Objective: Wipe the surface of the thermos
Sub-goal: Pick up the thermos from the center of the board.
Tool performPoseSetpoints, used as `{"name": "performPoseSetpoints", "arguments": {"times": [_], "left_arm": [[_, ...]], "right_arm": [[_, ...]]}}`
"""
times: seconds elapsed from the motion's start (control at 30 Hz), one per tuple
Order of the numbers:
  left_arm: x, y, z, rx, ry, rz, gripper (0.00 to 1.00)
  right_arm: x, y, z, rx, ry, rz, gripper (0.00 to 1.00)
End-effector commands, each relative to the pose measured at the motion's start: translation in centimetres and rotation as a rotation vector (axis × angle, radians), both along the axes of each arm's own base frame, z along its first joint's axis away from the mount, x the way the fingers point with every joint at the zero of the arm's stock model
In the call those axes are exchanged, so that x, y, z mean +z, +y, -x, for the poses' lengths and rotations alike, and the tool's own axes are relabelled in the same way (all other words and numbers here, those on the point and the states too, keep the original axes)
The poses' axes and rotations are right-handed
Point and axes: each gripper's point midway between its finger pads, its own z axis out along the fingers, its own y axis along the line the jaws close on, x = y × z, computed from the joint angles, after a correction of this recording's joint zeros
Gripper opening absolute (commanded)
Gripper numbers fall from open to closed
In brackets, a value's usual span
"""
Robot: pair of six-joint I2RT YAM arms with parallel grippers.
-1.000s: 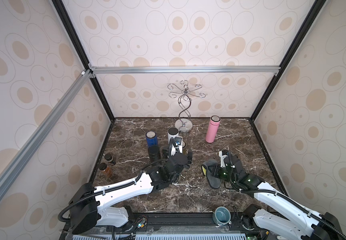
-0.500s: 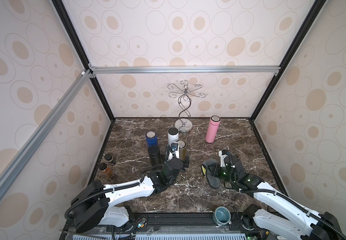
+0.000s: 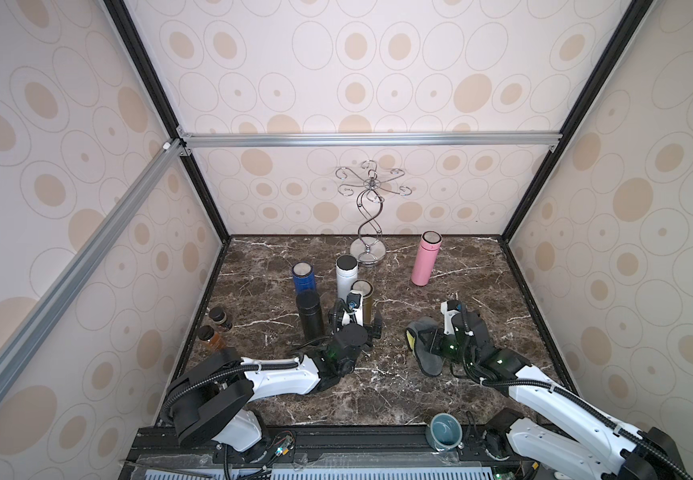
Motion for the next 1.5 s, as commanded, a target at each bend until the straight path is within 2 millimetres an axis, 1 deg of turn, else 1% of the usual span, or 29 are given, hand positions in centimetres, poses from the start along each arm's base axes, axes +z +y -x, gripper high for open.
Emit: {"name": "performPoseSetpoints", "arguments": {"times": [0.0, 0.2, 0.43, 0.63, 0.83, 1.17, 1.47], "left_arm": [[0.4, 0.2, -0.6, 0.03, -0.043, 0.037, 1.0], [-0.9, -0.3, -1.2, 0.041, -0.052, 0.021, 1.0], [-2.0, -0.5, -2.0, 0.077, -0.059, 0.001, 0.99], [-2.2, -0.6, -2.6, 0.112, -0.068, -0.005, 0.98], [-2.5, -1.1, -3.2, 0.117, -0.073, -0.004, 0.98], [-3.0, -0.4, -3.8, 0.152, -0.076, 0.033, 0.96], [-3.4, -0.4, -4.2, 0.166, -0.074, 0.034, 0.94]], "right_arm": [[0.1, -0.3, 0.0, -0.004, -0.011, -0.006, 0.0], [0.1, -0.5, 0.2, -0.005, -0.008, -0.008, 0.0], [0.0, -0.7, 0.1, -0.008, -0.009, -0.011, 0.0], [-0.2, -0.7, 0.1, -0.007, -0.002, -0.011, 0.0], [-0.2, -0.8, 0.1, -0.009, 0.0, -0.011, 0.0], [-0.2, -1.2, 0.4, -0.016, -0.001, -0.004, 0.0], [-0.1, -1.2, 0.3, -0.022, -0.002, -0.007, 0.0]]}}
